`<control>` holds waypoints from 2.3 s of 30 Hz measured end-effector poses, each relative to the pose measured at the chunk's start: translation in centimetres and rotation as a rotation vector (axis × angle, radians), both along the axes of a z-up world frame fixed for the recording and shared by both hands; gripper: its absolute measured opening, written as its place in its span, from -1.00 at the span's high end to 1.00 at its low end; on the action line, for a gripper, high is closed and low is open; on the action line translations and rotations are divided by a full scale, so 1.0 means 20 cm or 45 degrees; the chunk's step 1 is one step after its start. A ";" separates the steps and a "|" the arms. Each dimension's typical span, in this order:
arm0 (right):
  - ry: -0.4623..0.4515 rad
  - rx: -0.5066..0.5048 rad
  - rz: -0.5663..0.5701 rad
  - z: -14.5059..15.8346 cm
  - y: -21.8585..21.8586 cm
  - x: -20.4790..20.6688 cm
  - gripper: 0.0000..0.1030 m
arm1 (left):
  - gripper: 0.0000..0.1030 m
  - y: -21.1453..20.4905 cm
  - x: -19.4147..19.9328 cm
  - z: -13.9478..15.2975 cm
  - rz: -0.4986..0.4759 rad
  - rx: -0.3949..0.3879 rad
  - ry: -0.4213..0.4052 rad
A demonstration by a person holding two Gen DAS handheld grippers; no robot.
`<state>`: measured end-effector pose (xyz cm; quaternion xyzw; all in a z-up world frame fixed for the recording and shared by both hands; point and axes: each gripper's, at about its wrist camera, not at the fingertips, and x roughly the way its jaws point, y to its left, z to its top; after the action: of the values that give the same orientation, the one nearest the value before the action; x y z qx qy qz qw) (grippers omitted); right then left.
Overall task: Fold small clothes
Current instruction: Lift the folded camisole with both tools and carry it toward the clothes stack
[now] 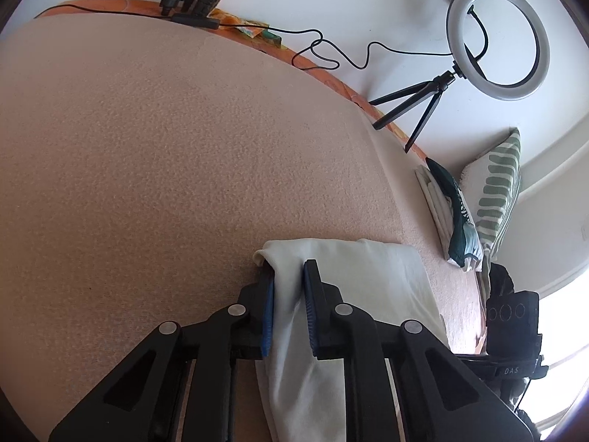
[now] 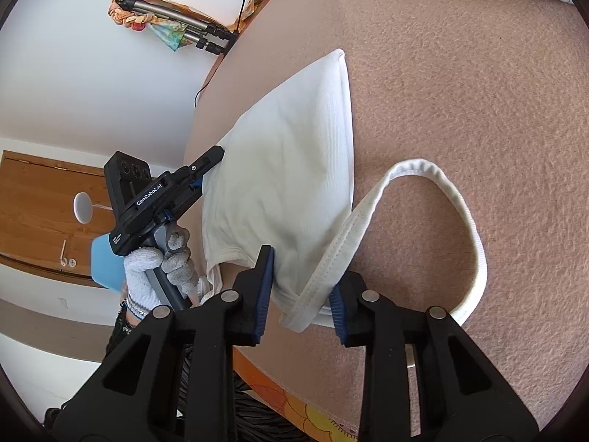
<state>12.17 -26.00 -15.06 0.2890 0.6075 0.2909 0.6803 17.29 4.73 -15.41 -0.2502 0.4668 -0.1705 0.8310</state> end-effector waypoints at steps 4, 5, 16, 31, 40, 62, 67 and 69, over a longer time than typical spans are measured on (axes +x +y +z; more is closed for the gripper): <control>-0.041 -0.075 0.001 0.02 0.04 -0.02 0.64 | 0.87 -0.03 -0.02 0.05 -0.004 0.080 -0.058; -0.055 -0.098 0.004 0.03 0.05 -0.03 0.66 | 0.87 -0.04 -0.03 0.06 -0.002 0.096 -0.079; -0.276 -0.336 0.055 0.19 0.15 -0.09 0.73 | 0.91 -0.11 -0.11 0.23 -0.009 0.221 -0.275; -0.317 -0.396 0.023 0.22 0.08 -0.12 0.75 | 0.87 -0.07 -0.04 0.31 0.040 0.152 -0.257; -0.291 -0.385 0.025 0.21 0.09 -0.11 0.75 | 0.26 0.05 0.06 0.01 0.072 -0.044 0.082; -0.339 -0.484 0.042 0.21 0.15 -0.10 0.75 | 0.87 -0.21 -0.02 0.23 -0.045 0.153 -0.279; -0.407 -0.524 0.028 0.29 0.14 -0.13 0.76 | 0.87 -0.28 -0.09 0.33 -0.067 0.199 -0.382; -0.433 -0.532 0.018 0.34 0.13 -0.14 0.76 | 0.87 -0.31 -0.10 0.37 -0.080 0.211 -0.417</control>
<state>9.36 -23.49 -8.34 0.0852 0.5334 0.2084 0.8154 15.25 -1.48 -7.95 -0.1351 0.3454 -0.1959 0.9078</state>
